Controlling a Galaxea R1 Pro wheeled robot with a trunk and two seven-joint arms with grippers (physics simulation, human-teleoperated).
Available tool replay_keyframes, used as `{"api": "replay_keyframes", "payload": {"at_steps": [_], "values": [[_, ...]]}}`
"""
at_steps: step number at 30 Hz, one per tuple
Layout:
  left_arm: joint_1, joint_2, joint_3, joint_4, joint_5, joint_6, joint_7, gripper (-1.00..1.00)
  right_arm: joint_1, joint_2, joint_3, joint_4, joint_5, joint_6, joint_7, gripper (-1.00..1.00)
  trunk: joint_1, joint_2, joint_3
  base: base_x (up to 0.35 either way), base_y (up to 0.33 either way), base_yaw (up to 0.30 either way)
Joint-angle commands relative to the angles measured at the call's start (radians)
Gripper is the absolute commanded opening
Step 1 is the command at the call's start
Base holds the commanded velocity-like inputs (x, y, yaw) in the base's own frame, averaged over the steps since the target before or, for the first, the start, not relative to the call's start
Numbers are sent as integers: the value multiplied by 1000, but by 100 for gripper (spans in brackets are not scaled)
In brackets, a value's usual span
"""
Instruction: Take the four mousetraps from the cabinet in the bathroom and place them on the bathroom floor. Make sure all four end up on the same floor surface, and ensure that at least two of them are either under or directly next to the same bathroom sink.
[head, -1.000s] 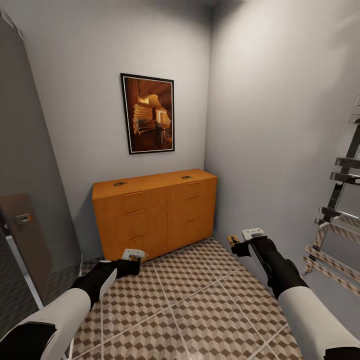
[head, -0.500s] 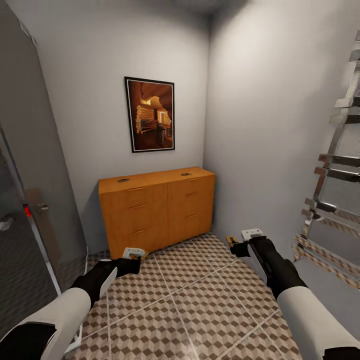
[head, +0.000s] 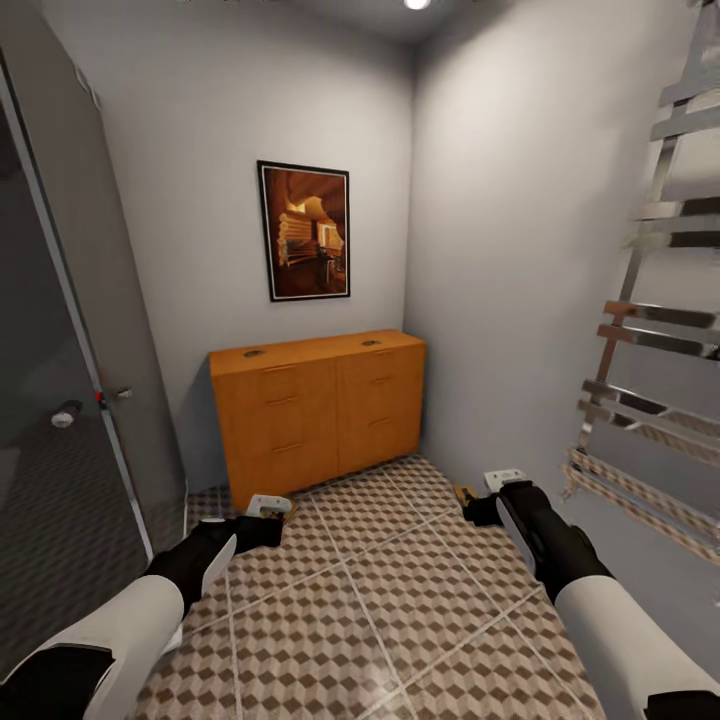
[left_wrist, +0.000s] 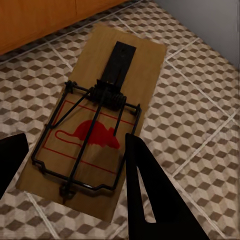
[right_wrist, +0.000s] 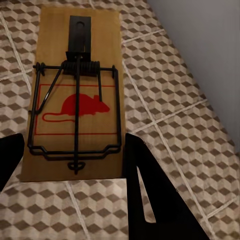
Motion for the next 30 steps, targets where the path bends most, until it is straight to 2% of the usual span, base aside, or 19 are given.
{"api": "replay_keyframes", "payload": {"at_steps": [1, 8, 25, 30], "values": [[0, 1, -6, -2, 5, 5, -1, -100, -1, -1, 4, 0, 2, 5, 0, -100, 0, -1, -1, -195, 0, -28], [0, 1, -7, 1, 3, -1, -1, -100, -1, 0, 4, 4, 2, 6, -2, -100, 0, -1, 4, -61, 0, -164], [0, -1, -8, 2, 3, -4, -4, -100, -1, 1, 4, 4, 3, 6, -3, -100, 0, -1, 17, -3, 0, -251], [0, 1, -8, 2, 4, -29, -1, -100, -1, 2, 4, 4, 3, 4, -7, -100, 0, -1, 21, 0, 0, -226]]}}
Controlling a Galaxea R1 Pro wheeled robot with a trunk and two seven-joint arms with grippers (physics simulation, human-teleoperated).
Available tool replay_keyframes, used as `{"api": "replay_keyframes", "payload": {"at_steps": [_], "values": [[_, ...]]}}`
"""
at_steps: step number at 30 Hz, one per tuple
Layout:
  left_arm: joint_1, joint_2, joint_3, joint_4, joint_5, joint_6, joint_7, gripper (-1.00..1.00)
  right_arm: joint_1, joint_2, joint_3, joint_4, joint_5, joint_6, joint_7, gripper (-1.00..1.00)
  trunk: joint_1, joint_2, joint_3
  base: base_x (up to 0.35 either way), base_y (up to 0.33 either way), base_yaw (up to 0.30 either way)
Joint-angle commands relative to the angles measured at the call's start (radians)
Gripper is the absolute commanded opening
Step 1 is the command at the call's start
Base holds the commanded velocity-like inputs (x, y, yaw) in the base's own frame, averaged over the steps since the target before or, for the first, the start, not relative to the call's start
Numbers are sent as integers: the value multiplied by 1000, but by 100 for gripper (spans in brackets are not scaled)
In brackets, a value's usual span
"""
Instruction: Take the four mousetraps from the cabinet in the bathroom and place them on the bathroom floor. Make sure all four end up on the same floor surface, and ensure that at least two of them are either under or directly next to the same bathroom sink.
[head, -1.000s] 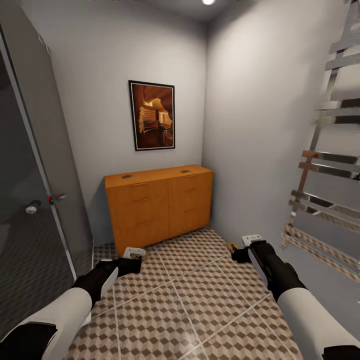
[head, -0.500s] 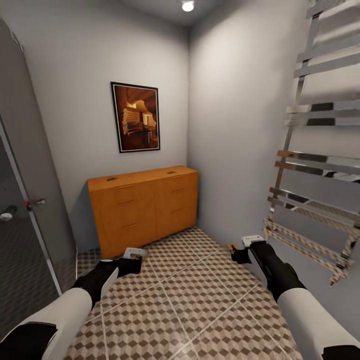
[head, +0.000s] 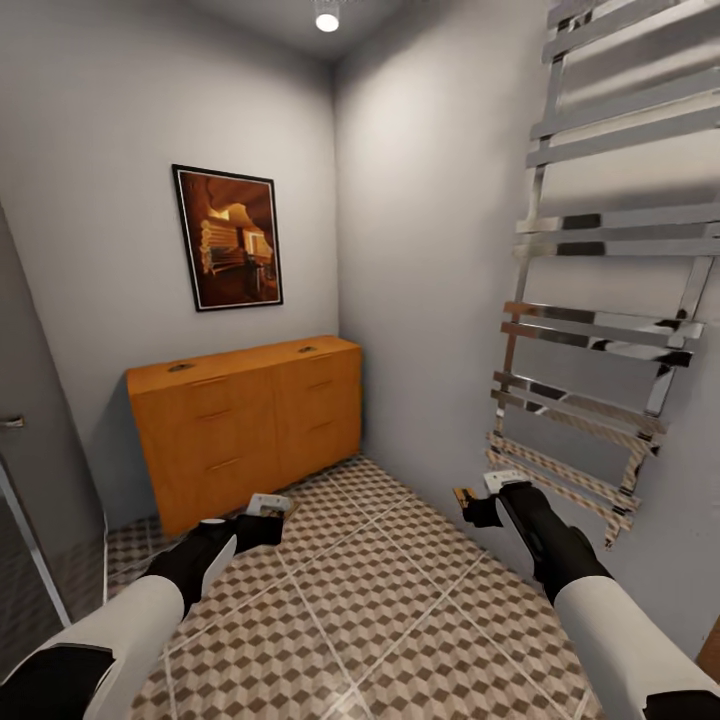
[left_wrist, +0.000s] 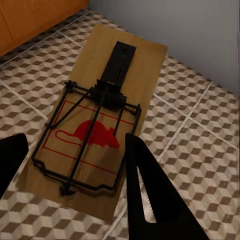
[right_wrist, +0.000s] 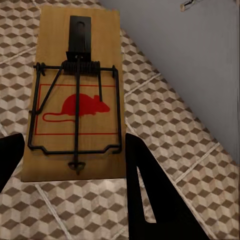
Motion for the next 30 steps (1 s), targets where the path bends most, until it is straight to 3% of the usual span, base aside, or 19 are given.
{"api": "replay_keyframes", "payload": {"at_steps": [1, 30], "values": [[0, 1, -6, -2, 5, -4, 0, -100, -1, -1, 4, -1, 2, 1, -1, -100, 0, -1, 0, 0, 0, -218], [0, 0, -6, 2, 5, -25, 2, -100, -1, -3, 4, 1, -1, -14, 9, -100, 0, -1, 4, 0, 0, -248]]}}
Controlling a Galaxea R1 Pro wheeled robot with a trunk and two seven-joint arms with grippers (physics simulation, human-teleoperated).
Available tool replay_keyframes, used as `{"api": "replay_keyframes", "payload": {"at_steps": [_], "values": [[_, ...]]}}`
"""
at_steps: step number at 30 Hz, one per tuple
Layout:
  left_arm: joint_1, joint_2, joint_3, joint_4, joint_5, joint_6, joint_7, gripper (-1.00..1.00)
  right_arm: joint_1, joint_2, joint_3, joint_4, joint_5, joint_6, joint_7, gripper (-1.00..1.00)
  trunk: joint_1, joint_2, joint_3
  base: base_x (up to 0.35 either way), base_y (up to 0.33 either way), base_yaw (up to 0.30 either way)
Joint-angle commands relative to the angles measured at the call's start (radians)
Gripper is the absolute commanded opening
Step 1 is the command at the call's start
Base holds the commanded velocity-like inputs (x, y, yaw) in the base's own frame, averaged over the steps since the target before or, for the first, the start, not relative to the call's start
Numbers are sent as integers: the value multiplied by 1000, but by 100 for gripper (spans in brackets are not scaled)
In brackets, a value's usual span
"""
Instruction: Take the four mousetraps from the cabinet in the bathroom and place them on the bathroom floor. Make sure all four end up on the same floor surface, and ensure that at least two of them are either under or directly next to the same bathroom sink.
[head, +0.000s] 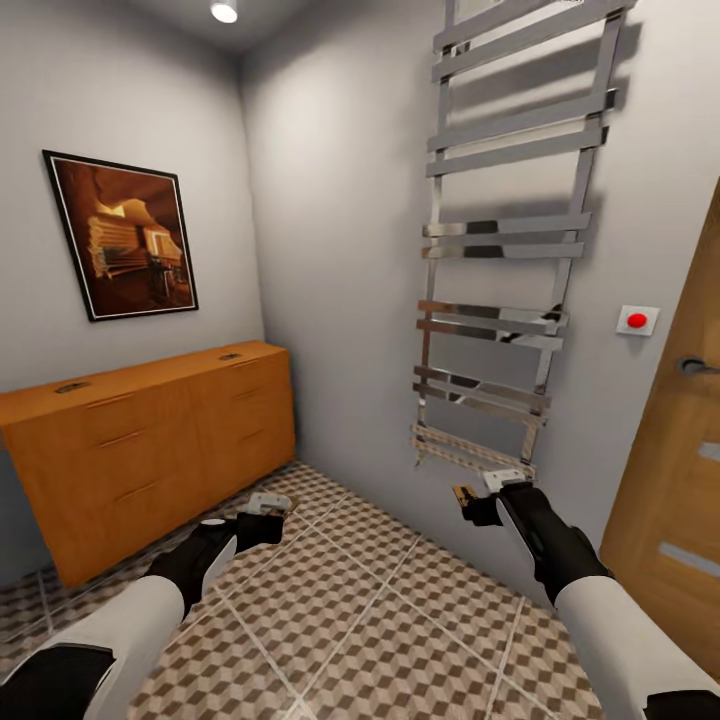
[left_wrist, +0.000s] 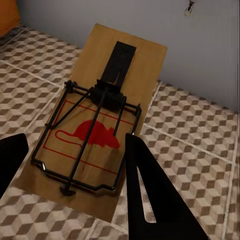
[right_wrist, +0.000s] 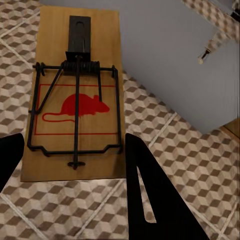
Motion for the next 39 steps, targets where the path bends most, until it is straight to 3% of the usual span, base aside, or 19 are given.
{"api": "replay_keyframes", "payload": {"at_steps": [1, 39], "values": [[0, 1, -6, -2, 5, 6, -1, -100, -1, -1, 3, -1, 2, 5, 1, -100, 0, -1, -2, 0, 0, -269], [0, 1, -5, -1, 7, 5, 1, -100, -1, 0, 2, -1, -1, 5, 4, -100, 0, -1, -14, 0, 0, -253]]}}
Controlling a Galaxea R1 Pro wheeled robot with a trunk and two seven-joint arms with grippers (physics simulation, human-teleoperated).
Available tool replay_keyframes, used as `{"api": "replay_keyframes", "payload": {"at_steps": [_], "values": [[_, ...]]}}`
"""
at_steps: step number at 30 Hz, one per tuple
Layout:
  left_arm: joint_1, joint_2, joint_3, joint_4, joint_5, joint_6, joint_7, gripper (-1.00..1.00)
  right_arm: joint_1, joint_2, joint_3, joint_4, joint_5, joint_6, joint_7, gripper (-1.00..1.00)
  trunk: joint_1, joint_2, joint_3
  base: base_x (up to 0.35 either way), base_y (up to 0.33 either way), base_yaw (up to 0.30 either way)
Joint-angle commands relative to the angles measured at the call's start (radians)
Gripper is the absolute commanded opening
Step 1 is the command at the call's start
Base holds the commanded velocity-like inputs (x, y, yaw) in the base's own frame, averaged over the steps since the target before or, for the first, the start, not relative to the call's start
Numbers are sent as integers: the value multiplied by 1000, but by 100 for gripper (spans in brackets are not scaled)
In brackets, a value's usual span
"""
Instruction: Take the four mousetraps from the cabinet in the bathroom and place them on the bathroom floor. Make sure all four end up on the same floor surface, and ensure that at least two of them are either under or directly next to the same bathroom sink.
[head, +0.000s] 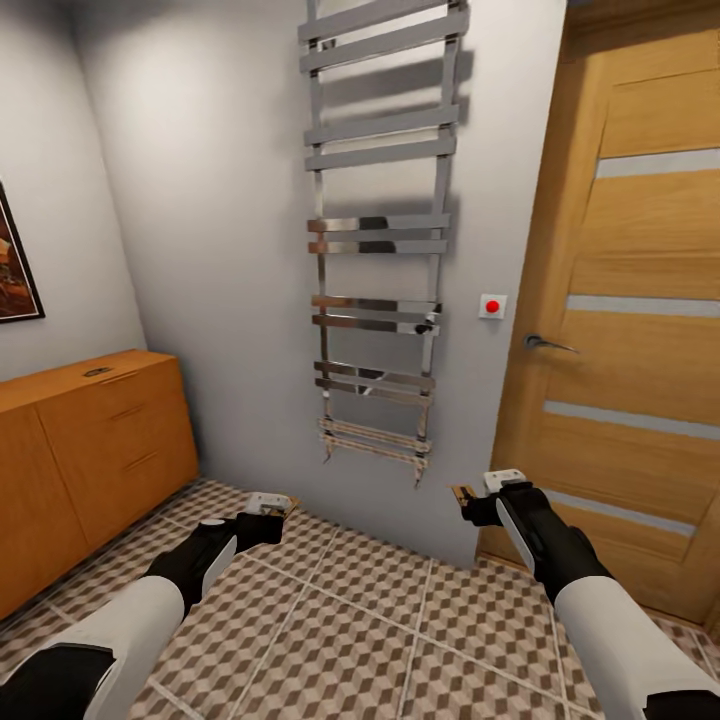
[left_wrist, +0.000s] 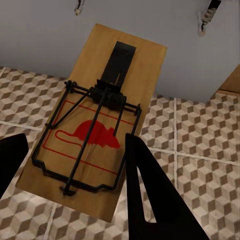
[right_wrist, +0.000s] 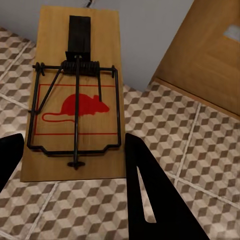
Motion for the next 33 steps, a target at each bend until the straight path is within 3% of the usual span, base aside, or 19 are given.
{"api": "replay_keyframes", "payload": {"at_steps": [1, 10, 33], "values": [[0, 1, -6, -2, 5, 6, -1, -100, -1, -1, 4, -1, 2, 5, 1, -100, 0, -1, -1, 0, 0, -49], [0, 1, -6, -2, 5, 6, 0, -100, -1, 0, 4, -1, 0, 5, 1, -100, 0, -1, -1, 0, 0, -83], [0, 1, -6, 2, 7, 6, 0, -100, -1, 1, 4, -1, 0, 5, 1, -100, 0, -1, -1, 0, 0, -273]]}}
